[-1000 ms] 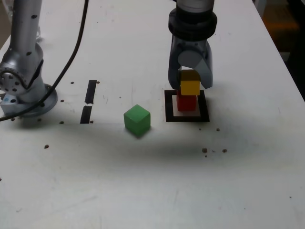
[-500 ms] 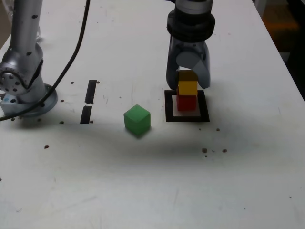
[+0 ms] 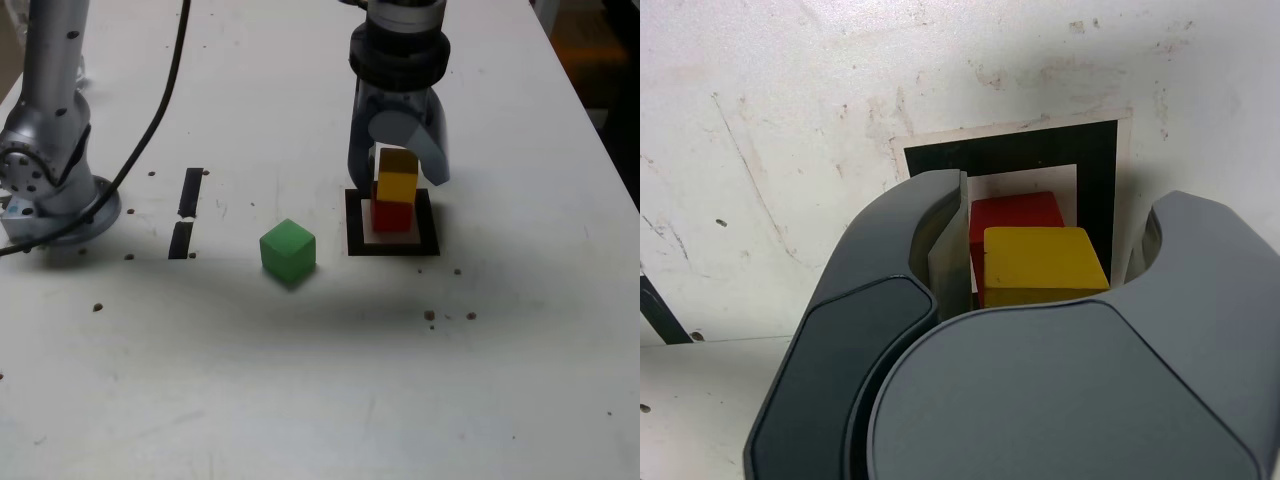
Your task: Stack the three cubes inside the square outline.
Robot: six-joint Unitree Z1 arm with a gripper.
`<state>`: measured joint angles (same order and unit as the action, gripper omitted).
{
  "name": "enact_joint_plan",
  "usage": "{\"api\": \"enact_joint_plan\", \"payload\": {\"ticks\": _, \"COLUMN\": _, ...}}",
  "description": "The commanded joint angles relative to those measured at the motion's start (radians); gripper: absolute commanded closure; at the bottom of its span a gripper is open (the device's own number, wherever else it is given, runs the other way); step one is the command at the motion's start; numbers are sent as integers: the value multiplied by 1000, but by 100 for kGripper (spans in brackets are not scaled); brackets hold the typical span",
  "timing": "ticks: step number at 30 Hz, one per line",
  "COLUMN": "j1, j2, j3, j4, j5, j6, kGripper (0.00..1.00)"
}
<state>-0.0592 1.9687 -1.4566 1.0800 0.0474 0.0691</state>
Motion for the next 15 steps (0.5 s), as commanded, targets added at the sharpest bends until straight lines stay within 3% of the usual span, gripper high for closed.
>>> {"api": "enact_joint_plan", "payload": {"ticks": 1, "j1": 2, "j2": -1, "j3": 2, "j4": -1, "j5": 0, "j6": 1, "kGripper": 31}}
{"api": "enact_joint_plan", "payload": {"ticks": 15, "j1": 2, "j2": -84, "j3": -3, "j4": 36, "j5": 20, "j6": 0, "kGripper": 29}}
